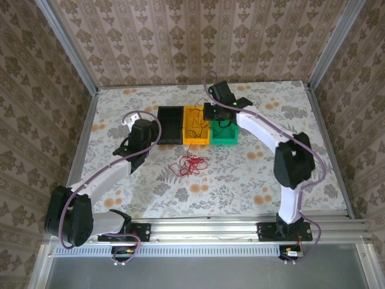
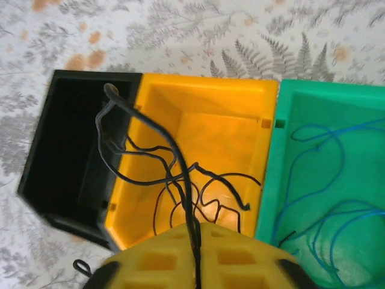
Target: Untangle the cables
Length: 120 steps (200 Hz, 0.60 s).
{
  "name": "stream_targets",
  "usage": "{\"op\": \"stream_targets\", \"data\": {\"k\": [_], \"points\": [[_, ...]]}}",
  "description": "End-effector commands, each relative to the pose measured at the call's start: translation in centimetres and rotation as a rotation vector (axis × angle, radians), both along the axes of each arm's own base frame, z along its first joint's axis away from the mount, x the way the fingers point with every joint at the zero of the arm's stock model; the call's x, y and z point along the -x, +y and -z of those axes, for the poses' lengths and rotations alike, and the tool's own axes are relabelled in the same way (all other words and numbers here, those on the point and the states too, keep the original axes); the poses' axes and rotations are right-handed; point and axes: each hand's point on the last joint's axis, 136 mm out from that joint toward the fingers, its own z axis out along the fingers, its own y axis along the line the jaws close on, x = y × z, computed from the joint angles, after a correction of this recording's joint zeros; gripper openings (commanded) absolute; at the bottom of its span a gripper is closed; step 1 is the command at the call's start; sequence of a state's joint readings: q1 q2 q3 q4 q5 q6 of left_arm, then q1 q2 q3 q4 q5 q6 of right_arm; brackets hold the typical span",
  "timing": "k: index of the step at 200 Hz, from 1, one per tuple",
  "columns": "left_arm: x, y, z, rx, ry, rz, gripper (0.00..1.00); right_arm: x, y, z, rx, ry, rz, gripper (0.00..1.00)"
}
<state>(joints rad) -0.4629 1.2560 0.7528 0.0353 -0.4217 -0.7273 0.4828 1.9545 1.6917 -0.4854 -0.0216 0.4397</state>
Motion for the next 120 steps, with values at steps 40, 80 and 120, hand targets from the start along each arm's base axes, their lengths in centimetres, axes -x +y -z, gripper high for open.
{"op": "stream_targets", "data": {"k": [40, 80, 120], "points": [[0.0, 1.3, -0.1, -0.01, 0.011, -0.026, 0.68, 0.3, -0.5, 1.4, 0.042, 0.076, 0.013, 0.51], [-0.5, 0.5, 0.9, 0.008, 0.033, -0.005, 0.68, 2.2, -2.8, 3.2, -0.025, 0.154, 0.056, 0.52], [-0.8, -0.1, 1.2, 0.017, 0.043, 0.018, 0.68, 3.2, -2.9, 5.0, -0.084, 0.197, -0.003, 0.52]]}}
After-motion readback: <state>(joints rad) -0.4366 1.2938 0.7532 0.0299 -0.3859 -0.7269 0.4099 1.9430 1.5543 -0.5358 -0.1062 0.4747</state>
